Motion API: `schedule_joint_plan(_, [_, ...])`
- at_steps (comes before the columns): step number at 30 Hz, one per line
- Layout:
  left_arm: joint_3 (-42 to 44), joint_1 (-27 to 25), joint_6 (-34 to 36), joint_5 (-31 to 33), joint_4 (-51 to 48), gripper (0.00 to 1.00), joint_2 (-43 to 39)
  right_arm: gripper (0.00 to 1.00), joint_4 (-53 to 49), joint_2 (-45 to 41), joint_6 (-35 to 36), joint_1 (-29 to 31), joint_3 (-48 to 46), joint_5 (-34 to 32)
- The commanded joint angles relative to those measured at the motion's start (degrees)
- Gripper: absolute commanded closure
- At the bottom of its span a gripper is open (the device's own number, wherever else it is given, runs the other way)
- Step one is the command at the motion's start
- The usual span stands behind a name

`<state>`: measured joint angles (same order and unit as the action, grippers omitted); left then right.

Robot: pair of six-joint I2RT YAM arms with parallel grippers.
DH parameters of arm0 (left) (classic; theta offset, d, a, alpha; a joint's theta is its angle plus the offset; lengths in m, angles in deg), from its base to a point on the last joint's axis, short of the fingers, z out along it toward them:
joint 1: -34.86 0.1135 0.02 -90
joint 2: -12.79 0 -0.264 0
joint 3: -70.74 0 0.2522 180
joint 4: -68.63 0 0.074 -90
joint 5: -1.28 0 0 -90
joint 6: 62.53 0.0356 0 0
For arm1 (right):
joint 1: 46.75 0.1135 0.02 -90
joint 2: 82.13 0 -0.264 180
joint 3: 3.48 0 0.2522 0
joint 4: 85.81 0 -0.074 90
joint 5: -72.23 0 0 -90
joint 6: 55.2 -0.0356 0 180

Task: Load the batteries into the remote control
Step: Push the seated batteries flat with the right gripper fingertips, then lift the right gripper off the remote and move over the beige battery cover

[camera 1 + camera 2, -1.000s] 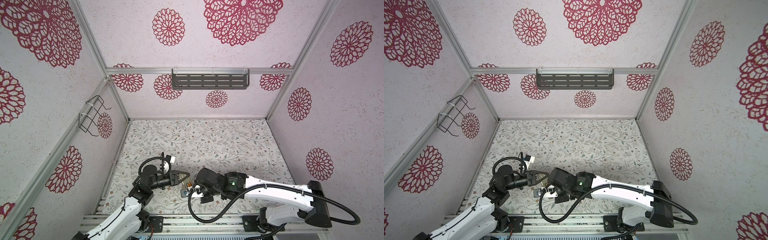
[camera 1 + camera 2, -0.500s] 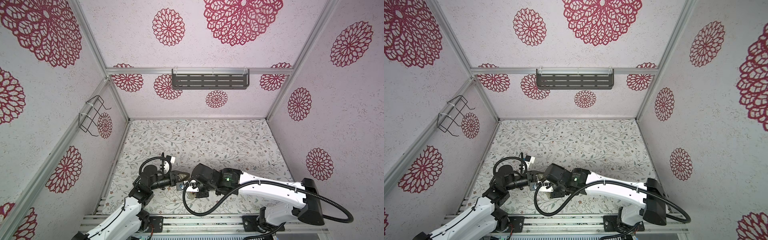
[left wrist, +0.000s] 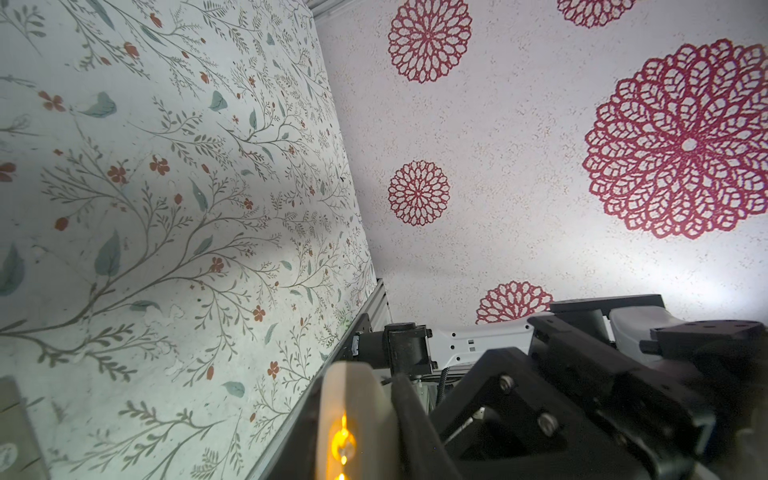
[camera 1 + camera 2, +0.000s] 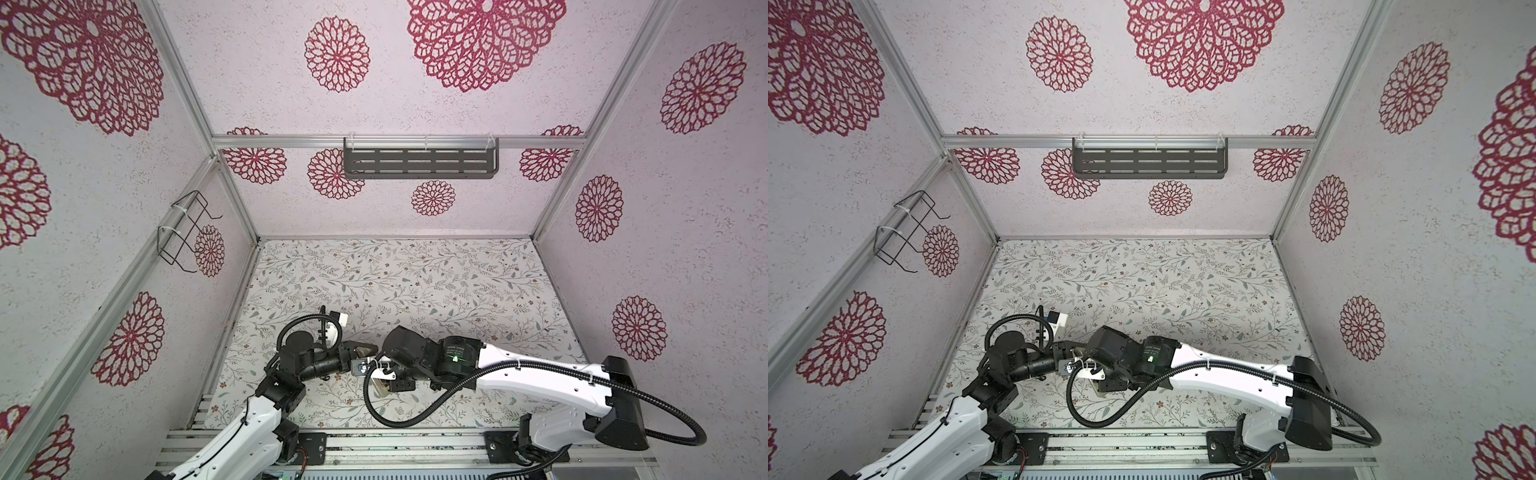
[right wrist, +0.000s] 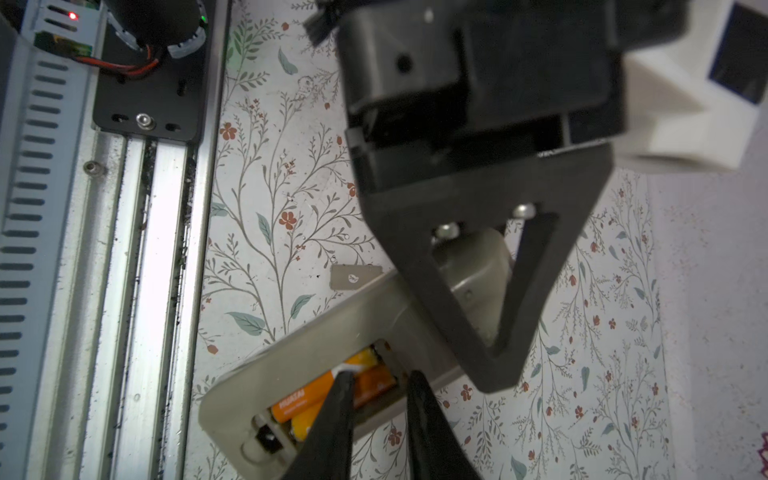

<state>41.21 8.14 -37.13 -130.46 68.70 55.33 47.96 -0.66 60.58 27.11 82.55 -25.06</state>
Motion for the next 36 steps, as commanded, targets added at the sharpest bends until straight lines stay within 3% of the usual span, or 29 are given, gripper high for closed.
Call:
schedule_joint_plan(1, [-1.4, 0.9, 1.7, 2.0, -1.9, 1.00, -1.8, 0.54, 2.7, -5.6, -4.1, 0.0, 1.2, -3.4])
schedule_joint_plan(7, [-0.3, 5.8, 1.0, 3.8, -4.0, 1.00, -3.3, 0.40, 3.8, -10.3, -9.8, -0.1, -1.7, -7.4])
schedule_joint_plan(15, [-2.0, 13.7, 3.7, 6.7, -13.4, 1.00, -5.3, 0.35, 5.1, -9.3, -23.5, -1.3, -3.6, -13.7])
schedule_joint_plan(19, [-4.2, 18.2, 8.0, 12.5, -23.3, 1.00, -5.2, 0.36, 4.0, -5.4, -32.7, -1.6, -2.1, -14.1])
schedule_joint_plan(26, [-5.4, 21.3, 10.2, 18.8, -24.1, 1.00, -3.6, 0.31, 4.0, 3.1, -40.9, -1.6, 0.4, -10.3])
schedule_joint_plan(36, [-5.7, 24.4, 13.8, 36.9, -30.6, 1.00, -11.8, 0.35, 6.7, 17.0, -50.5, -1.5, 4.0, -9.2])
